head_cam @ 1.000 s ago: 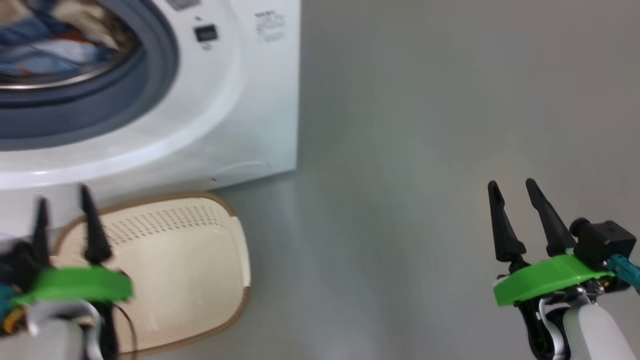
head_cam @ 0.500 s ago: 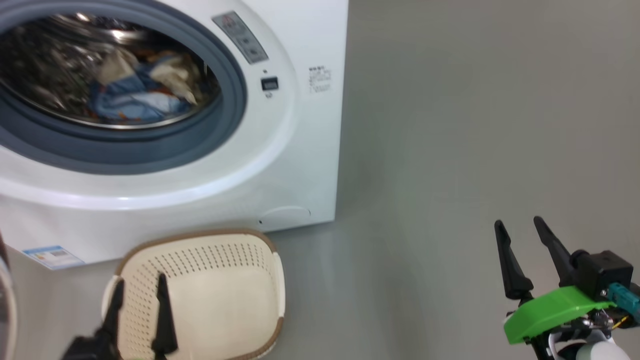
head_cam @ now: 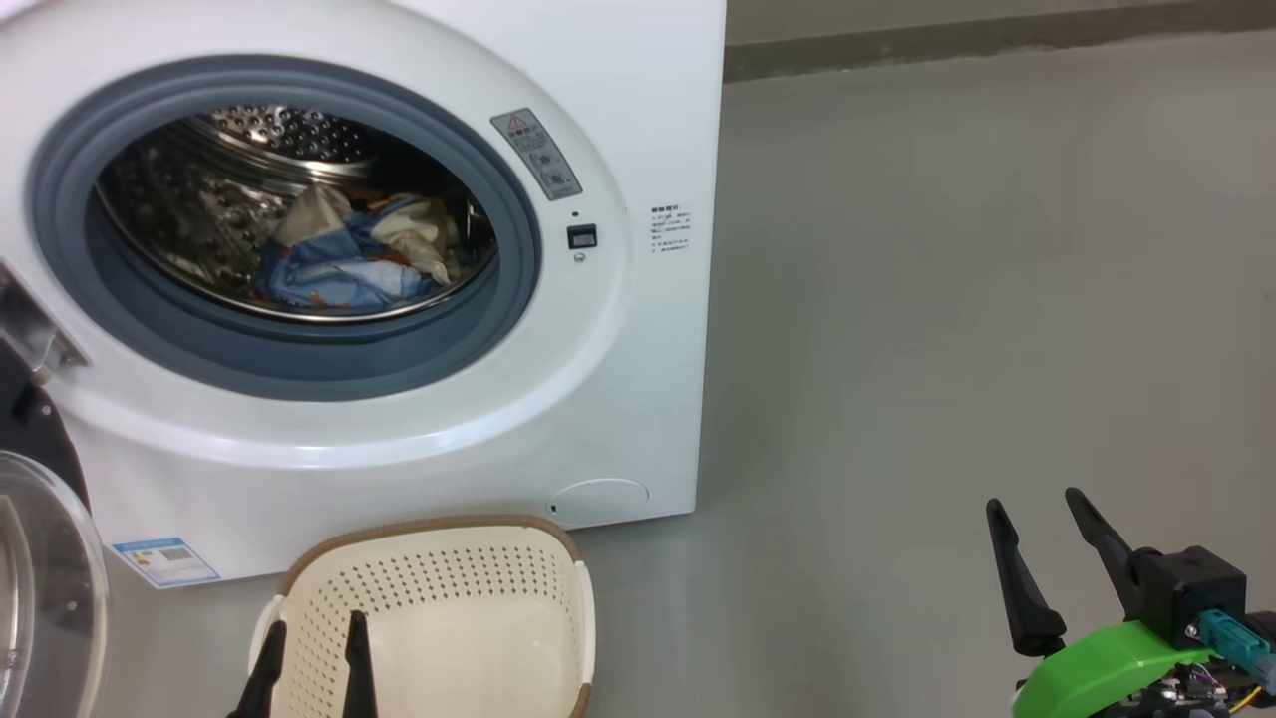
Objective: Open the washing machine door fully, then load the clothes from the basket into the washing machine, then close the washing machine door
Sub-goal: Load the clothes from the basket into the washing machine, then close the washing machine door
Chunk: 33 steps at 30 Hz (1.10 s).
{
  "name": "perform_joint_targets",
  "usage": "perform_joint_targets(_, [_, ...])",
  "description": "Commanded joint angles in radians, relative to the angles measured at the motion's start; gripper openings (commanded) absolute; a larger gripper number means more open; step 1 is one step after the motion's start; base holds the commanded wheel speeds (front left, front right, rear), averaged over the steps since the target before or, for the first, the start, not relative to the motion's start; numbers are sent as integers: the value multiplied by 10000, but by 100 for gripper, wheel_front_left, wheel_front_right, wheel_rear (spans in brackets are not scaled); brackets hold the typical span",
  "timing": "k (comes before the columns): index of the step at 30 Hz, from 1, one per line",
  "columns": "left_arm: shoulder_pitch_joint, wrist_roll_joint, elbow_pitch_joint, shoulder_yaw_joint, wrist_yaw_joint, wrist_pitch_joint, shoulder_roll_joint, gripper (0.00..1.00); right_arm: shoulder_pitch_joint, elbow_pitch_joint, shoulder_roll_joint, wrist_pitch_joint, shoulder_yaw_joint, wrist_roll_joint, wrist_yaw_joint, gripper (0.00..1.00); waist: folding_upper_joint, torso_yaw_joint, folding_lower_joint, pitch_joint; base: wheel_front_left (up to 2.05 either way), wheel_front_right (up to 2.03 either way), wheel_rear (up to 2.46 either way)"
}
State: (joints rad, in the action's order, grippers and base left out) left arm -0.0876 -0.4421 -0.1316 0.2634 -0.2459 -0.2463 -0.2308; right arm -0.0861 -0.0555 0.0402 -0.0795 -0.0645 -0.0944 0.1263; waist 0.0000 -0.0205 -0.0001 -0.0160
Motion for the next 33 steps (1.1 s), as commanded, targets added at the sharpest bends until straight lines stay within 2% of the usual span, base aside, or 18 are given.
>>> perform_joint_targets(1, [174,-2,280,-271,33,-54,-97,100,97,-371,126,-46,196,98,44,100,0,68,1,136,0,0,0])
perform_joint_targets(33, [314,283,338,-56,-213,12,-358,100,-168,-426,102,-147,92,-24,44,100,0,178,1,273,0,0,0])
